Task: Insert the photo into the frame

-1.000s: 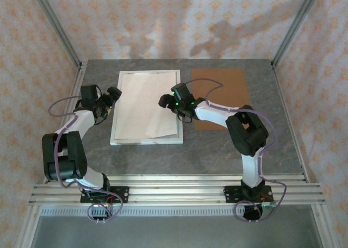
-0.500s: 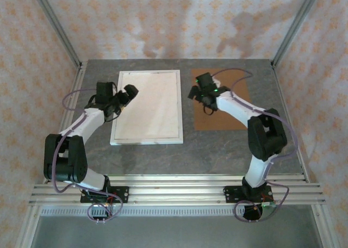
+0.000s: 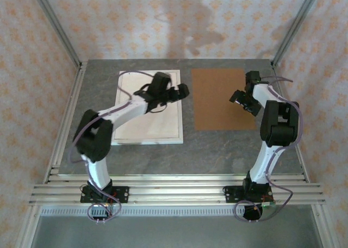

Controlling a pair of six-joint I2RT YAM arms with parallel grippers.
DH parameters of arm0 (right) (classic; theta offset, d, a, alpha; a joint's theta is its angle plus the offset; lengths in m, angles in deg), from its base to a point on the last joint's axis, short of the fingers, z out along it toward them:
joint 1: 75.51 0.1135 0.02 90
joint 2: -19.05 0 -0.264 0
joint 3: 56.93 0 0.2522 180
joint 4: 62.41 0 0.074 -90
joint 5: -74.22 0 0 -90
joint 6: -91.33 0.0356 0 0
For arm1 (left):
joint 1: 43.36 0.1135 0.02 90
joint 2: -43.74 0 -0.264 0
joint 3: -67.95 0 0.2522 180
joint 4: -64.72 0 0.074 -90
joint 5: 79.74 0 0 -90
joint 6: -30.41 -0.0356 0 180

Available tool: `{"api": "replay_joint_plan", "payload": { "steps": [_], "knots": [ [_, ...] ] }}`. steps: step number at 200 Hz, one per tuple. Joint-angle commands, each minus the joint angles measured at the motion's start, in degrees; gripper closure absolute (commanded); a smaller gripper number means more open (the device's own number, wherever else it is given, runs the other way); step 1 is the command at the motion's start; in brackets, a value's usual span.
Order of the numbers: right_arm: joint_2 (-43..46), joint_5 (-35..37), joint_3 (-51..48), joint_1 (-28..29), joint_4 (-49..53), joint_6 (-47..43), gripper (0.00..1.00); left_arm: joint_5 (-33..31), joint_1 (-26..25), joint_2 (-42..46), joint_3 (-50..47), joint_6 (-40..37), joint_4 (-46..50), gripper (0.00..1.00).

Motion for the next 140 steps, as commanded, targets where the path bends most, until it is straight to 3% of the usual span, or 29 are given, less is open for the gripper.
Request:
{"api": "replay_joint_plan", "payload": {
  "steps": [1,33,58,90,140],
  "knots": [
    [-0.2,2.6,4.3,-1.1,2.5,-6.8,0.00,-1.5,-3.4,-7.7,11.3,-3.1,6.9,0.00],
    [-3.3,2.4,7.9,-3.9,3.7,-10.3,0.01,-2.3,-7.2,-19.4,27.4,-4.3,16.0,0.00],
    [-4.7,-2.0,7.8,-5.1,2.6,-13.0,0.01,-5.2,-8.5,-25.8,36.2,-4.8,22.4,0.00],
    [-5.6,-4.6,5.8,-5.2,0.2,-14.2,0.00,-9.5,-8.9,-29.3,39.4,-5.0,26.5,0.00],
    [-7.3,-7.8,3.3,-5.2,-0.3,-12.8,0.00,-10.8,-9.2,-33.8,43.1,-5.1,31.9,0.00]
  ]
}}
